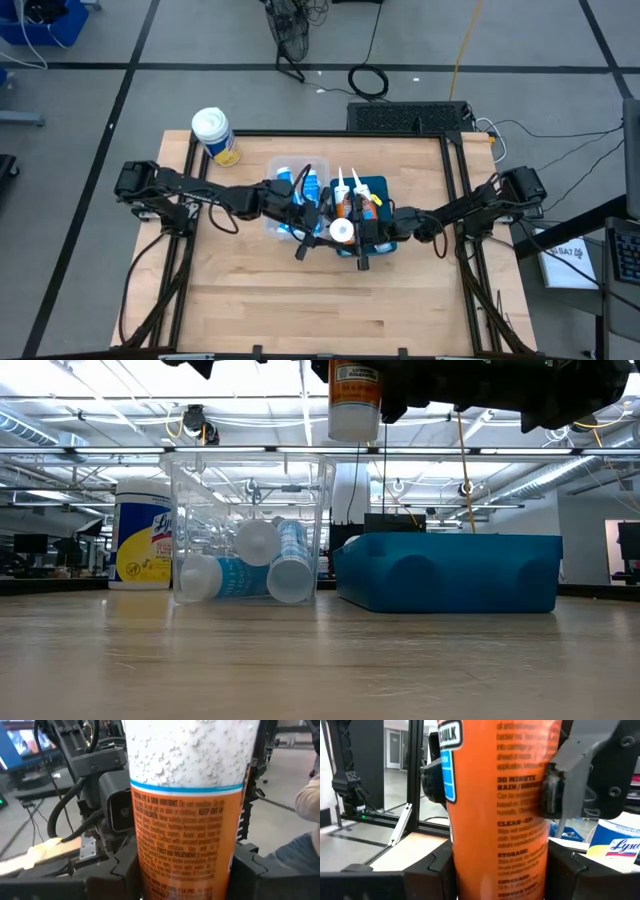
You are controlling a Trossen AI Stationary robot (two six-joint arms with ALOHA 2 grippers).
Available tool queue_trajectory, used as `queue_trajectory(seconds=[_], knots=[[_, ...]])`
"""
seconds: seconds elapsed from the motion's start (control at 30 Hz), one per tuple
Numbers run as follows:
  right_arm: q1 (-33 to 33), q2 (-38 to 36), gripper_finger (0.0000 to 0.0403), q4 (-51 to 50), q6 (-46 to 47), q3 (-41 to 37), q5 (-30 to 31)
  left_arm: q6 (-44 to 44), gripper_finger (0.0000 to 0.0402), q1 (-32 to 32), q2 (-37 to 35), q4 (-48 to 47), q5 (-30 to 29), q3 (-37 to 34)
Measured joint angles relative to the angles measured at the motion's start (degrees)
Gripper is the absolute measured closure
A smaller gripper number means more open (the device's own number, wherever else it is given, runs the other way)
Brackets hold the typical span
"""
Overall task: Pick & place silicon tubes, Sealant and Lysol wipes
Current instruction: Put the orange sealant into the blue bin
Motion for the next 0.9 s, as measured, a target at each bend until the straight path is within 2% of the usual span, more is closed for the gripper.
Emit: queue_trajectory(seconds=[0.07, 0.2, 0.27, 0.33, 0.5, 0.57, 0.67, 0.77, 0.9], knots=[[-0.01, -0.71, 0.0212, -1.15, 0.99, -0.19, 0.4, -2.72, 0.0182, 0.02, -0.82, -0.75, -0.25, 0.0], [-0.09, -3.5, 0.0212, -7.85, 1.37, -2.04, 0.98, -8.8, 0.0053, 0.11, -5.83, -3.72, -0.57, 0.11], [-0.07, -5.66, 0.0212, -10.79, 3.16, -2.93, 1.07, -10.08, 0.0021, 0.21, -8.6, -6.08, -0.39, 0.24], [0.01, -9.21, 0.0212, -13.16, 4.95, -3.6, 1.09, -10.52, 0.003, 0.44, -11.93, -11.43, -0.28, 0.13], [0.04, -15.67, 0.0212, -22.07, 14.63, -7.73, 0.99, -11.35, 0.0093, 0.5, -18.25, -19.62, -0.31, 0.11], [0.04, -18.03, 0.0212, -22.47, 19.22, -10.3, 1.76, -11.44, 0.0113, 0.42, -19.7, -22.81, -0.21, 0.15], [0.04, -19.67, 0.0212, -19.85, 25.0, -14.64, 5.58, -9.92, 0.0137, 0.2, -20.87, -26.82, -0.6, 0.0], [-0.02, -19.24, 0.0212, -18.21, 29.14, -19.84, 8.7, -7.04, 0.0155, -0.23, -20.89, -26.13, -0.55, 0.2], [0.0, -18.42, 0.0212, -8.26, 31.49, -23.64, 11.54, -3.6, 0.0171, -0.42, -20.67, -26.91, -0.61, 0.04]])
